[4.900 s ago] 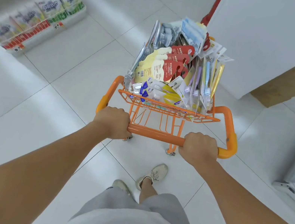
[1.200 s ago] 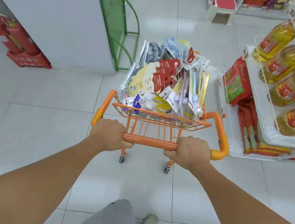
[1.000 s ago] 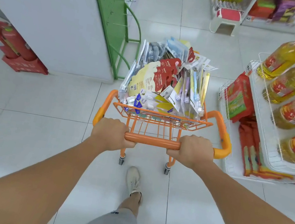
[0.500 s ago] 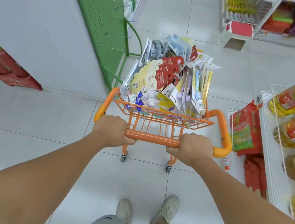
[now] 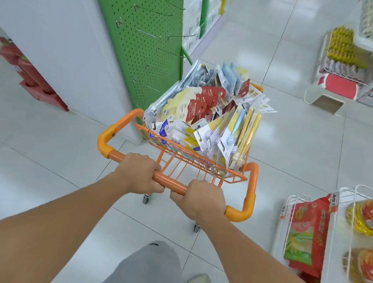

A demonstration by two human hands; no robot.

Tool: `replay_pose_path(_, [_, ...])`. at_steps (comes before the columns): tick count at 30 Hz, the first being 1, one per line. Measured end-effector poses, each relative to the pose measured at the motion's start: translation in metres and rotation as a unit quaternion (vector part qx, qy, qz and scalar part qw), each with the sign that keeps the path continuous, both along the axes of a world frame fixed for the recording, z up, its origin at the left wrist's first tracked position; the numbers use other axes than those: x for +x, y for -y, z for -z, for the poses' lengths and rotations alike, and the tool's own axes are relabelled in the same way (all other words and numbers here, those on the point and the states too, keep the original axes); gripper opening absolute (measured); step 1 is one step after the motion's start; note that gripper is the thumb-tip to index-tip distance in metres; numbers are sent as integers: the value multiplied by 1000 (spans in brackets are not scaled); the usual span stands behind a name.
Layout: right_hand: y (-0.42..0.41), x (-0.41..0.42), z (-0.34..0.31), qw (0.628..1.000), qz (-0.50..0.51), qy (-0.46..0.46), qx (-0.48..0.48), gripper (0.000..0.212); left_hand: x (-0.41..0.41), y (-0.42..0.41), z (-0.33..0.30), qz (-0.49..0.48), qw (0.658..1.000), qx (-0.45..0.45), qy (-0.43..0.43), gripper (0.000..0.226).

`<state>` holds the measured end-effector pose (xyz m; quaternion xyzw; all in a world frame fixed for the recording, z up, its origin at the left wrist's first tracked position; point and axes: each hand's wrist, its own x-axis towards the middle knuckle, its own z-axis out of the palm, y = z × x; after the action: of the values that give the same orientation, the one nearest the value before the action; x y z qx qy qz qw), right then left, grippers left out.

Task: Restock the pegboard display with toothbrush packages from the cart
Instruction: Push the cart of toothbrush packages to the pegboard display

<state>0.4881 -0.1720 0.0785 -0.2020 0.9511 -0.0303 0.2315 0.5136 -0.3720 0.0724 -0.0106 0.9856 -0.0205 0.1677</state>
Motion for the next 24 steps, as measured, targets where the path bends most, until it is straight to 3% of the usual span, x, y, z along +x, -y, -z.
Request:
replay_pose_path(2, [-3,-18,2,999,-19,38,-10,53,-11,-4,3,-2,1000,0,-14,45])
replay_pose_path(5, [-13,-57,-2,971,-31,203,-125,48,-33,2,1,0,1000,-14,-3,48])
replay_pose_path(7, [-27,-92,-9,947,-32,248,-201,35,-50,11,-1,-7,1000,-15,27,46])
replay_pose_path(9, [-49,-132,-14,955,11,173,-240,27,-68,21,-6,-22,997,-11,67,47])
replay_pose_path(12, [-92,-195,-6,977,146,-10,-155,29,-102,31,-21,-54,981,6,185,46])
replay_pose_path(14, [-107,-230,6,975,209,18,-79,38,-126,29,-27,-107,946,57,302,39])
replay_pose_path(16, [-107,-255,19,955,243,143,-87,40,-148,14,-30,-143,905,143,374,35])
replay_pose_path(20, [-97,-288,29,926,251,259,-116,46,-181,-61,-22,-253,822,369,351,48])
replay_pose_path(22, [-96,-300,30,898,241,343,-135,57,-196,-107,-12,-289,793,426,325,48])
replay_pose_path(24, [-98,-307,28,878,208,406,-143,52,-210,-143,-1,-358,770,451,276,44])
